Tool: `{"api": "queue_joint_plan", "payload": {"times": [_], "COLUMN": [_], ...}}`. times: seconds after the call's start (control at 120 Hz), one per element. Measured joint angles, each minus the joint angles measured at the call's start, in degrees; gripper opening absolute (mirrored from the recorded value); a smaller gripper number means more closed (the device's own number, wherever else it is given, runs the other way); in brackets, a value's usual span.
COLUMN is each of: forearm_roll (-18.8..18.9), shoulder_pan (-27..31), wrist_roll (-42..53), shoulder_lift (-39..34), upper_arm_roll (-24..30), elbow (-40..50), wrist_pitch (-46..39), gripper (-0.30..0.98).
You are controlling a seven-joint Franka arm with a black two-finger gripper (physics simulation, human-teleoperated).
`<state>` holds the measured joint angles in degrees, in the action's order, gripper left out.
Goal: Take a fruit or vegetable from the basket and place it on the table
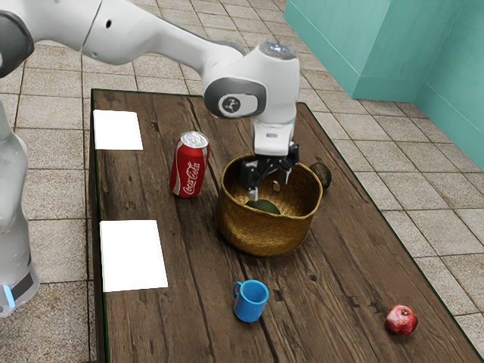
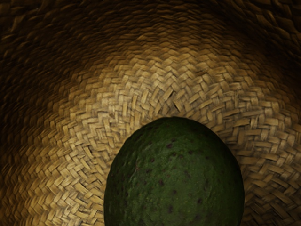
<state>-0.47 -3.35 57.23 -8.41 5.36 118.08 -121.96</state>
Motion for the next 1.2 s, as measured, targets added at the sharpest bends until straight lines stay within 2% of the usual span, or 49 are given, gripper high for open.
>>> {"api": "queue_joint_plan", "payload": {"times": [0.808,1.0,1.108,1.2], "forearm_roll": [-0.8,-0.7,-0.9,-0.9], "shoulder_pan": [-0.7,-1.7,-1.6,-1.2], "wrist_roll": [3.3,3.6,3.7,3.6], "shoulder_lift": [6.4,10.3,11.1,11.0], "upper_arm_roll": [0.2,0.0,-0.2,-0.3], "elbow": [-1.4,-3.6,-4.0,-4.0], "wrist_pitch": [0.5,0.3,0.2,0.1], "gripper": [0.69,0.69,0.49,0.41]}}
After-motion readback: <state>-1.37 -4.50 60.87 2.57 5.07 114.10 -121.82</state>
